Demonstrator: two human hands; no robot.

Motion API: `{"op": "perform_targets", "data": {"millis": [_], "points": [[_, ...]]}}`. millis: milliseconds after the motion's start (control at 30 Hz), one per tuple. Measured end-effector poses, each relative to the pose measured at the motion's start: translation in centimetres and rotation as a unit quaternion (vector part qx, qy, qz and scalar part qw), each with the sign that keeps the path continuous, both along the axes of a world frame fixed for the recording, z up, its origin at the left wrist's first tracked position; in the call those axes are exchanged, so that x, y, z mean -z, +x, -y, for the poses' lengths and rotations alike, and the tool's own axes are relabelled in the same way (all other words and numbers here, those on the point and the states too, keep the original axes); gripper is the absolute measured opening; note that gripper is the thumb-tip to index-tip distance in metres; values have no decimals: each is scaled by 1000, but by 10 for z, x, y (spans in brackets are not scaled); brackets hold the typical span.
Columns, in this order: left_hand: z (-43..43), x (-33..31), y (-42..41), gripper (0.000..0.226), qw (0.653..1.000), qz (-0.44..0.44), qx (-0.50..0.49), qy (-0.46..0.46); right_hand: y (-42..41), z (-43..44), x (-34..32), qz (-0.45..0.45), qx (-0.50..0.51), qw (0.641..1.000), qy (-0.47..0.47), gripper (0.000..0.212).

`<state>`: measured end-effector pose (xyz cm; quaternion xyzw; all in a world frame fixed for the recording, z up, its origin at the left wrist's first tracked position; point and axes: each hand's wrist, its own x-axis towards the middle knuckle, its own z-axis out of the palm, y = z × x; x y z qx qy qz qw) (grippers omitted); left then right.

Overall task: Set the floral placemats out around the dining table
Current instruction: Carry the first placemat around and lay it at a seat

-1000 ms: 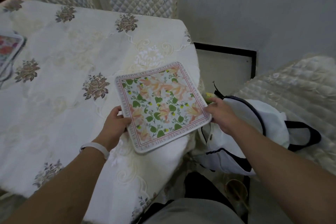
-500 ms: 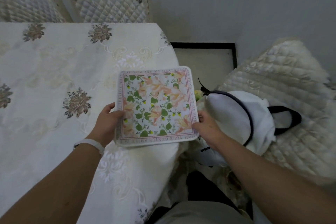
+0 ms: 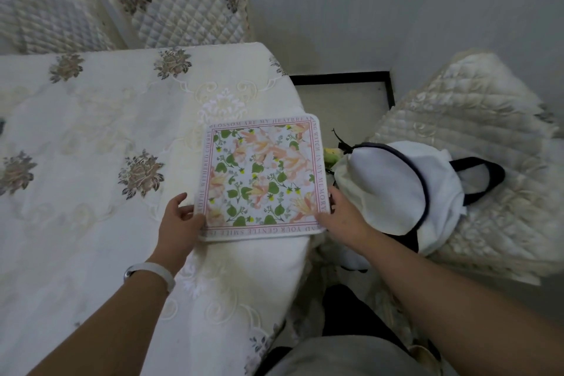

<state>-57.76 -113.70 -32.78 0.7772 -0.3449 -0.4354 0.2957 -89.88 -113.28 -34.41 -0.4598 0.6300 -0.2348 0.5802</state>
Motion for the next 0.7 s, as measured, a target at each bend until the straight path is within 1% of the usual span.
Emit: {"op": "perform_targets", "data": {"millis": [67, 167, 233, 367, 467, 600, 700], "points": [[-7, -1, 2, 70, 997, 50, 57, -14, -5, -6, 1, -34, -54, 997, -40, 80], [-14, 0, 5, 83, 976, 130, 176, -18, -15, -11, 8, -106, -126, 983, -77, 105], [-15, 4, 9, 86, 959, 163, 229, -35, -20, -10, 9, -138, -158, 974, -80, 113], [-18, 13, 13, 80, 942, 193, 263, -77, -21, -8, 11, -155, -179, 966, -101, 110], [-18, 23, 19, 86, 926, 227, 289, -90, -17, -8, 14, -154, -169, 969, -99, 106], [-25, 28, 27, 93, 935, 201, 278, -87, -9, -12, 17, -140, -160, 972, -100, 105], [-28, 27, 36, 101, 937, 211, 269, -70, -1, -14, 15, -142, -173, 969, -103, 108]]}}
